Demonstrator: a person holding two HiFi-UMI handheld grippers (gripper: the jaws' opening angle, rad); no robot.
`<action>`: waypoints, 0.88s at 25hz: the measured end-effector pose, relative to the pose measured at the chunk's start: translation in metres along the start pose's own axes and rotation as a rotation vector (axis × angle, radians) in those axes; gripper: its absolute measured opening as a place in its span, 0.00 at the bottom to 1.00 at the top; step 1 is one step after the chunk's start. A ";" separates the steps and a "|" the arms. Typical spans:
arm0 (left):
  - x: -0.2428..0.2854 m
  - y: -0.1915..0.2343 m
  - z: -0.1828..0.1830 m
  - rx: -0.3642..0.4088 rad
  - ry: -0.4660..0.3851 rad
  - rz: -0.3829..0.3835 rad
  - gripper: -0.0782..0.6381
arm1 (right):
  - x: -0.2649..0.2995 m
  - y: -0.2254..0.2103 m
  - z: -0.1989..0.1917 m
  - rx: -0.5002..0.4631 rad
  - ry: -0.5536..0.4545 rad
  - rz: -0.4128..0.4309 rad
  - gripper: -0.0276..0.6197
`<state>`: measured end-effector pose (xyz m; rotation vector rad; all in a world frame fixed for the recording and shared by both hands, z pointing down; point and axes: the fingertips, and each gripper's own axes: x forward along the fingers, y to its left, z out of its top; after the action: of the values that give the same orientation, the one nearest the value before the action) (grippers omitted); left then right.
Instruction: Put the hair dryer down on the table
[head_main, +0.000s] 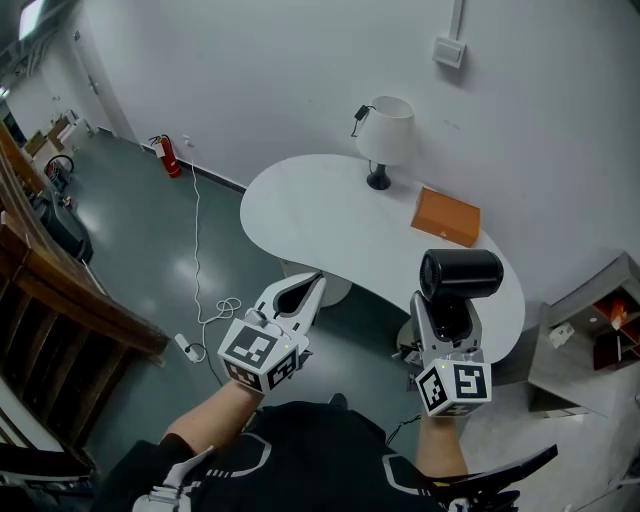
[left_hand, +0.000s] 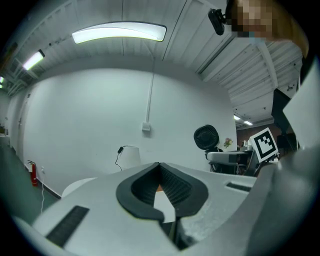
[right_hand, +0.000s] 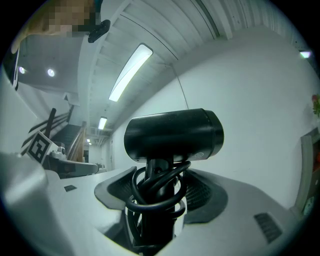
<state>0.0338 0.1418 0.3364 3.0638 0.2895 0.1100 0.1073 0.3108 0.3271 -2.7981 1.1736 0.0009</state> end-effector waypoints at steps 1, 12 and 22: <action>0.003 -0.001 -0.001 0.001 0.005 0.010 0.12 | 0.002 -0.004 -0.001 0.003 0.000 0.011 0.51; 0.016 0.014 0.013 0.031 -0.038 0.152 0.12 | 0.033 -0.023 -0.009 0.029 -0.003 0.091 0.51; 0.024 0.060 0.009 -0.010 -0.047 0.165 0.12 | 0.084 0.006 -0.011 -0.006 0.016 0.160 0.51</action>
<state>0.0690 0.0866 0.3333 3.0710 0.0328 0.0467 0.1616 0.2457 0.3341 -2.7063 1.3998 -0.0051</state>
